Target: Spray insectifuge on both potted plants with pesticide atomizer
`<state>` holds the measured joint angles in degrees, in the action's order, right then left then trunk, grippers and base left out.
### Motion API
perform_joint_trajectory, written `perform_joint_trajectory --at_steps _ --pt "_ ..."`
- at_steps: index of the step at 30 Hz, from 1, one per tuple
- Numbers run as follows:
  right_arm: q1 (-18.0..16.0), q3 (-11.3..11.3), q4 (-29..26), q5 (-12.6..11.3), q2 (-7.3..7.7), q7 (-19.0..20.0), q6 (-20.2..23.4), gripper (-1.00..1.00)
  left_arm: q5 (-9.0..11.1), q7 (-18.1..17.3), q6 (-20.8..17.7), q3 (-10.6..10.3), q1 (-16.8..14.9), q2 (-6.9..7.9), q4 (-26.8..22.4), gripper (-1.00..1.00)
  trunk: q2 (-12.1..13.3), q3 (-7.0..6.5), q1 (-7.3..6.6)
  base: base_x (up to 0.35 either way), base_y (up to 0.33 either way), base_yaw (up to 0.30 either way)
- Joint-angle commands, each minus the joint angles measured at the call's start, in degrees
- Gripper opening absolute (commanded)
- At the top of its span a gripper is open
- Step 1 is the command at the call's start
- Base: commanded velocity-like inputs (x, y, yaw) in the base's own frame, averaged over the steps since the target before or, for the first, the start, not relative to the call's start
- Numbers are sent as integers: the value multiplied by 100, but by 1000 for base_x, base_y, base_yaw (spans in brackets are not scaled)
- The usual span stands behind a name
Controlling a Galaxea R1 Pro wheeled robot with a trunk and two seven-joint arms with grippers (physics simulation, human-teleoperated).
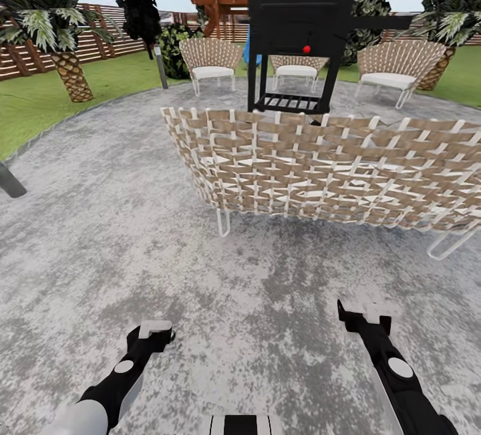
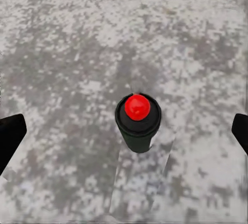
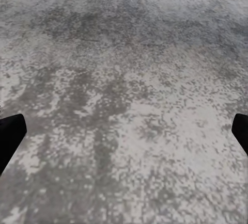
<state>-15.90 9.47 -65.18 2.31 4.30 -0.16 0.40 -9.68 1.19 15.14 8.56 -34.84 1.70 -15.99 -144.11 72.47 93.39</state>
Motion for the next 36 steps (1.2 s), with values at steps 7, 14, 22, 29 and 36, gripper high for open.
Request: perform_joint_trajectory --at_steps 7,14,22,29,36 --pt "-1 2 1 24 1 -2 4 100 -60 13 24 32 -5 -3 8 100 -1 4 -1 0 -230 262" --pt "-1 2 5 24 9 3 4 100 -58 8 422 33 0 -3 8 100 -1 4 -1 0 -23 41" --pt "-1 2 6 24 2 2 4 100 -60 4 481 32 2 -3 8 100 -10 137 14 0 0 0" --pt "-1 -1 16 24 1 1 4 100 -60 10 481 32 2 -3 10 100 -19 292 32 0 0 0" --pt "-1 2 19 24 1 2 4 100 -60 9 481 32 0 -3 16 100 -28 447 50 0 0 0"
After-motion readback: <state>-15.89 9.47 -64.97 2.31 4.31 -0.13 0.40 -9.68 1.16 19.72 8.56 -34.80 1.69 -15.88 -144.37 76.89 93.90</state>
